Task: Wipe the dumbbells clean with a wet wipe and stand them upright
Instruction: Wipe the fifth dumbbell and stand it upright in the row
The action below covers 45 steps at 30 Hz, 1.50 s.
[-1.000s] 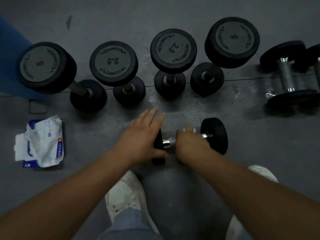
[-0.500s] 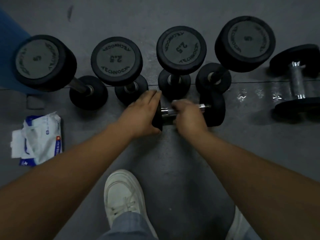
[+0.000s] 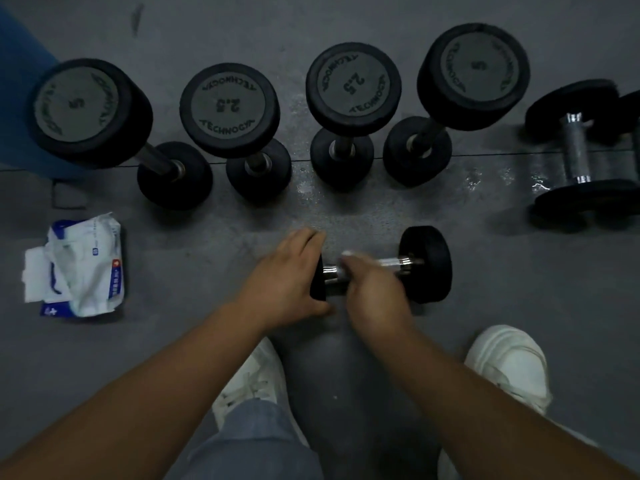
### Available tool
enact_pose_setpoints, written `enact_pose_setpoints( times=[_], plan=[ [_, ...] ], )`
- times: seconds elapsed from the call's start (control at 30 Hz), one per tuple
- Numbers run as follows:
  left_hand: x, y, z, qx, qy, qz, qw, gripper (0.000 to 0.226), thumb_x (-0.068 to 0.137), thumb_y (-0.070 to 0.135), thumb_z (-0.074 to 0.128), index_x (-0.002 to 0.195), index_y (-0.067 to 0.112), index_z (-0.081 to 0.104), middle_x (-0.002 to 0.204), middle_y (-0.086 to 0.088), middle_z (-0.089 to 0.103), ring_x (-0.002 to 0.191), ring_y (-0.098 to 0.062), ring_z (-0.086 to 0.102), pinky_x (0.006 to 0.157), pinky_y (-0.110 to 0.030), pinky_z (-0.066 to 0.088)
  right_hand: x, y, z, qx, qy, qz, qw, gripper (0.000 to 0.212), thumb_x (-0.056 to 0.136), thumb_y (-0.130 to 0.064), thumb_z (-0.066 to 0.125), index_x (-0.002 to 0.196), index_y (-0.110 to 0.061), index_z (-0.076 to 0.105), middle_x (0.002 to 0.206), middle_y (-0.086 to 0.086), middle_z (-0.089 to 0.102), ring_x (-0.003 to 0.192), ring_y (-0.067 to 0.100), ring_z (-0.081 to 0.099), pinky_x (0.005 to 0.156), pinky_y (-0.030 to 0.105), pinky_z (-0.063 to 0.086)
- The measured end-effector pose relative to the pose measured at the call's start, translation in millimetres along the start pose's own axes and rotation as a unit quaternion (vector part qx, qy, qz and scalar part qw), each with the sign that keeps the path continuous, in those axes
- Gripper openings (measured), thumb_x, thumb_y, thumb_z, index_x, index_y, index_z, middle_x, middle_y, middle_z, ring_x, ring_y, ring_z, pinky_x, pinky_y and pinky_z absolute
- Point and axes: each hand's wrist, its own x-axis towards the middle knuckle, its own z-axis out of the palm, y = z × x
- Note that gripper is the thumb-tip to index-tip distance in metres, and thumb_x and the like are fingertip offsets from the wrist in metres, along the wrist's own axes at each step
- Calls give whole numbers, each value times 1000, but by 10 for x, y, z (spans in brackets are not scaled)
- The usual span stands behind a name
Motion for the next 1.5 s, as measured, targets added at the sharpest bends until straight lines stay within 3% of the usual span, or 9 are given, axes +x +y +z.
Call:
enact_pose_setpoints(
  times=[0.2, 0.3, 0.43, 0.7, 0.93, 1.13, 1.23, 1.33, 1.5],
  plan=[
    [-230, 144, 128, 40, -49, 19, 998, 118, 73, 56, 76, 157, 16, 3, 165, -3, 3, 152, -20, 5, 119, -29, 14, -237, 290, 30, -1, 54, 75, 996, 42, 95, -8, 43, 132, -22, 58, 132, 0, 61, 116, 20, 59, 99, 25, 40],
    [-364, 194, 174, 45, -63, 22, 997, 114, 76, 52, 73, 157, 17, 1, 166, -3, 1, 152, -19, 4, 117, -30, 19, -460, 178, 147, -20, -52, -57, 997, 46, 92, -17, 39, 133, -22, 58, 133, 1, 60, 119, 20, 58, 104, 30, 42],
    [-540, 246, 225, 55, -93, 25, 994, 119, 75, 55, 75, 157, 16, -1, 166, -3, 0, 151, -19, 7, 118, -30, 18, -554, 388, -13, -50, -12, 55, 997, 47, 92, -8, 44, 134, -27, 56, 133, 0, 60, 117, 21, 59, 99, 30, 45],
    [-740, 307, 502, 85, -103, 34, 990, 116, 58, 58, 77, 149, 14, 21, 147, -7, 31, 130, -24, 40, 108, -32, 37, -736, 359, -8, -205, -243, 30, 948, 54, 95, -15, 43, 145, -30, 27, 142, 7, 41, 119, 31, 55, 98, 41, 46],
    [-553, 101, 297, 7, -129, 23, 991, 108, 56, 65, 78, 144, 22, 31, 139, 3, 44, 122, -20, 50, 99, -31, 43, -359, 83, -183, -267, -288, 36, 919, 35, 88, -21, 61, 122, -21, 50, 121, 10, 58, 108, 29, 59, 91, 35, 49],
    [-655, 9, 101, -61, 224, 22, 972, 46, 86, 43, 50, 124, 18, 60, 130, 0, 62, 112, -22, 63, 85, -37, 56, -309, 173, -490, -40, -20, 38, 998, 35, 91, 1, 47, 114, -18, 64, 111, 0, 57, 85, 17, 61, 79, 26, 49],
    [-527, 152, 218, -9, 80, 40, 996, 78, 83, 52, 60, 148, 17, 36, 159, -4, 30, 145, -22, 31, 115, -40, 35, -370, 199, -499, 75, 83, 7, 994, 37, 86, 9, 46, 91, -24, 62, 101, -2, 56, 73, 3, 58, 66, 14, 47],
    [-247, 67, 208, 58, -23, 20, 998, 117, 76, 55, 74, 157, 17, -2, 165, -4, -7, 152, -21, -7, 124, -40, 9, -282, 149, -476, 75, 112, -24, 991, 36, 91, 6, 46, 109, -17, 66, 120, -6, 50, 104, -14, 47, 89, -1, 31],
    [218, -207, -319, 83, 18, 26, 996, 124, 61, 64, 80, 155, 13, 19, 161, -8, 21, 147, -26, 24, 116, -43, 31, 178, 95, -352, 12, 30, 7, 999, 57, 91, 4, 46, 143, -18, 44, 145, 8, 38, 126, 21, 48, 100, 21, 38]
  ],
)
